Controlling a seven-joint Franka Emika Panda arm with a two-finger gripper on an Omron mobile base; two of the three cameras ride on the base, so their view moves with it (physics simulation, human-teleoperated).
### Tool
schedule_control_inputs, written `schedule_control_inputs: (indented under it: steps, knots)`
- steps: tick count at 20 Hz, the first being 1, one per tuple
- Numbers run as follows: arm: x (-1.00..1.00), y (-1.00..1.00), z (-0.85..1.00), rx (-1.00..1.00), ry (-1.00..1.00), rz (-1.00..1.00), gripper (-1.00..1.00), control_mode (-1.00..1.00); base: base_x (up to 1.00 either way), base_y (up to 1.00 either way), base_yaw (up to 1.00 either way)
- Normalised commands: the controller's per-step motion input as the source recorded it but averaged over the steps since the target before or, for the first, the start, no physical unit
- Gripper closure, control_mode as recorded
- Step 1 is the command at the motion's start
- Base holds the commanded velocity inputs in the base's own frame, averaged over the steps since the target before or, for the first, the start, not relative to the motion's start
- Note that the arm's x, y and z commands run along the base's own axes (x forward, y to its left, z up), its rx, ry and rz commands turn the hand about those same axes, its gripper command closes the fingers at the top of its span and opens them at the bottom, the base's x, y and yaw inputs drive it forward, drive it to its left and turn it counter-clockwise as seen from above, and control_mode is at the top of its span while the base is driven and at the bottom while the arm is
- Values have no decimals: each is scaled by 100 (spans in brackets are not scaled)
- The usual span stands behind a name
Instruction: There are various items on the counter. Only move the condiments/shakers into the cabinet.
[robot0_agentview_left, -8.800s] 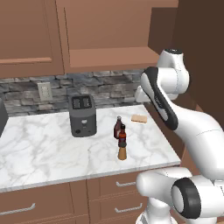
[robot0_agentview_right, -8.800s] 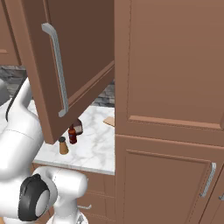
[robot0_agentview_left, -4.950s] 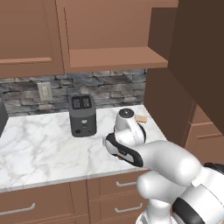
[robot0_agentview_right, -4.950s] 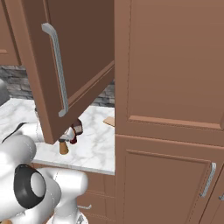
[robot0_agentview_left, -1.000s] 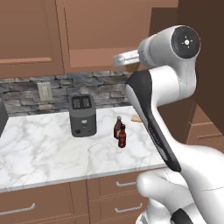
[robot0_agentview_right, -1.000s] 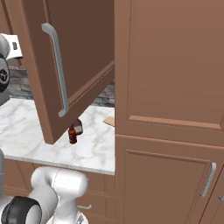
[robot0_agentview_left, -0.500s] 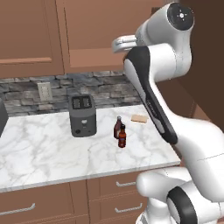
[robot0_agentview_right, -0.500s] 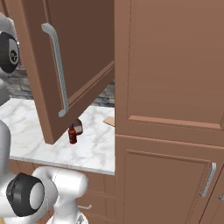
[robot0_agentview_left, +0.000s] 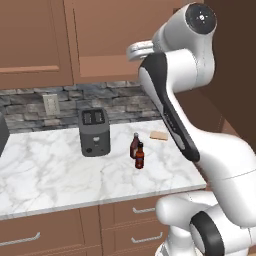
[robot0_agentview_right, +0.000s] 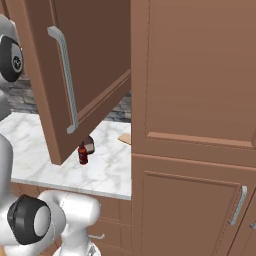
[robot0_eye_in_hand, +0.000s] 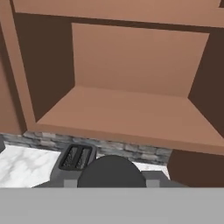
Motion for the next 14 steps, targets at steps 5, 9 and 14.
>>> schedule_control_inputs:
  steps: [5, 9, 14]
  knots:
    - [2, -1, -20, 0, -14, 0, 100, -100, 0, 0, 0]
    - [13, -11, -4, 0, -4, 0, 100, -100, 0, 0, 0]
    - [14, -14, 0, 0, 0, 0, 100, -100, 0, 0, 0]
